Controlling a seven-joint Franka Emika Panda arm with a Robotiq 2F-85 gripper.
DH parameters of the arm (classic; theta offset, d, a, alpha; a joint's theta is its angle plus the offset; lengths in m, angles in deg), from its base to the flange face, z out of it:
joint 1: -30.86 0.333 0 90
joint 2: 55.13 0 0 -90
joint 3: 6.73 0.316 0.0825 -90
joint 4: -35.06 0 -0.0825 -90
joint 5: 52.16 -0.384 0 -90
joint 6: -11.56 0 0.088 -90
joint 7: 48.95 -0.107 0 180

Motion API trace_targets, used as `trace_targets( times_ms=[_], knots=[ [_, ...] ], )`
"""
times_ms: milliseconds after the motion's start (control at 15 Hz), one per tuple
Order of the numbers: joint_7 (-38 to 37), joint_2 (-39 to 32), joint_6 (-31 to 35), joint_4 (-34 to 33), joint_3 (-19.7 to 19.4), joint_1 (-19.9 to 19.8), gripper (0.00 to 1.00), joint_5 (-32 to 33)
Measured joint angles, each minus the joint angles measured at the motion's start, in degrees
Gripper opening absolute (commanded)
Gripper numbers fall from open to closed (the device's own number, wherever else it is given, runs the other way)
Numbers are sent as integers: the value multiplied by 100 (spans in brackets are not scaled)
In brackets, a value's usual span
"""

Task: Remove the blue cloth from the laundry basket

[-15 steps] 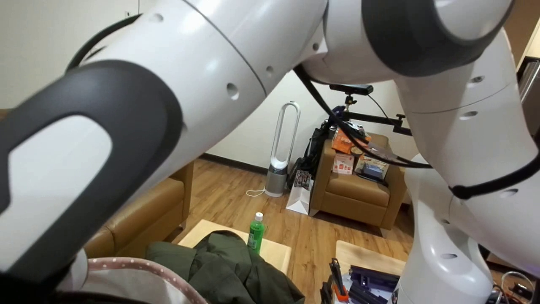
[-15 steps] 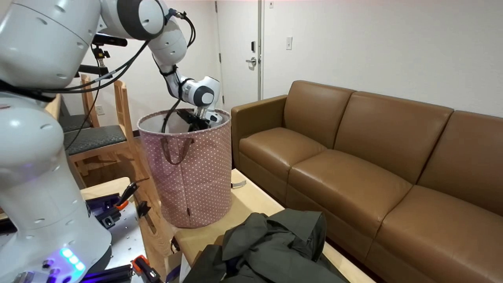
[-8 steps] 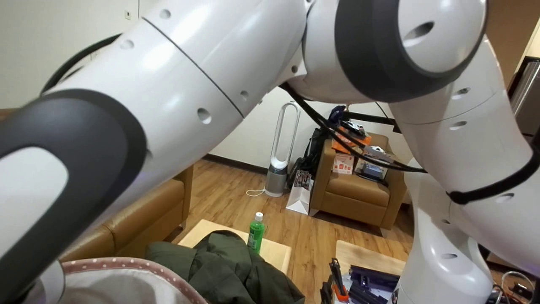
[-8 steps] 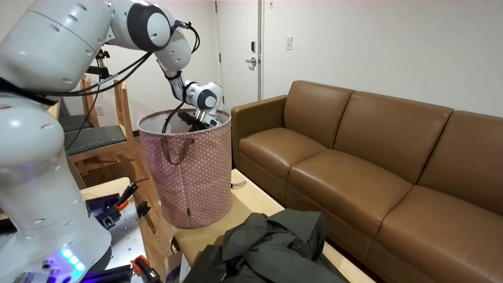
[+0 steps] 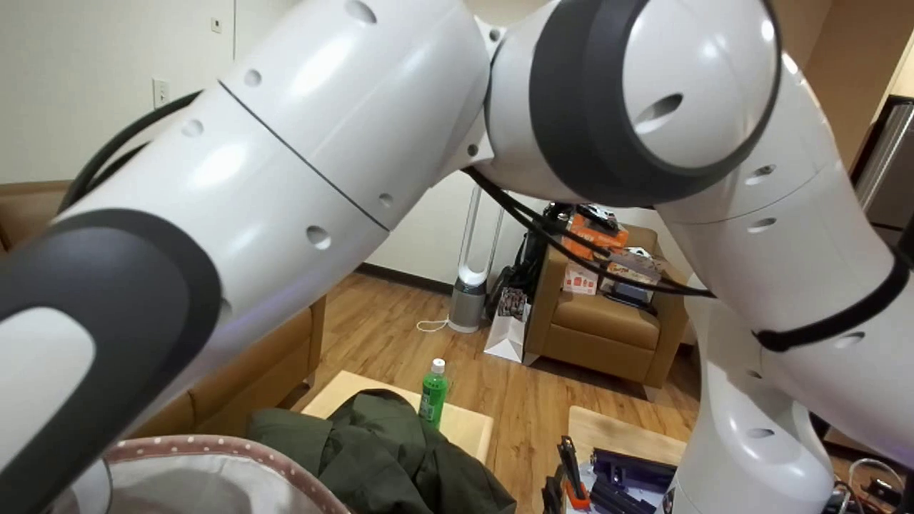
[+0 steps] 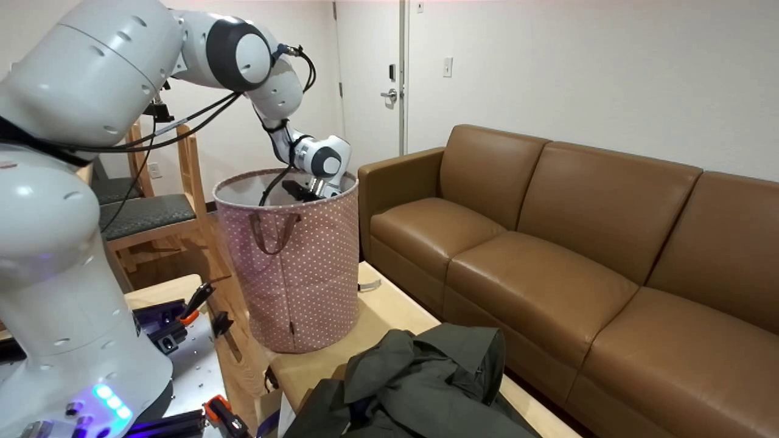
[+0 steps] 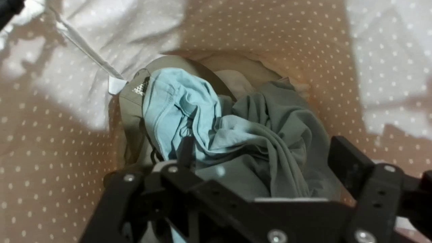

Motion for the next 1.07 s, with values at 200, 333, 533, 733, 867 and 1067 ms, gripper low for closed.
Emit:
trace_targets(
  times_ms=[200,333,533,733,867,1067],
  knots=[
    [0,-107,2,-98,-69,-12,100,0],
    [0,-191,2,-176,-111,-24,100,0],
    [1,-348,-8,-327,-133,-65,100,-2],
    [19,-499,-49,-415,-74,-125,100,-125],
    [54,-578,-49,-433,6,-159,100,-251],
    [115,-699,-49,-458,82,-183,74,-405]
  ],
)
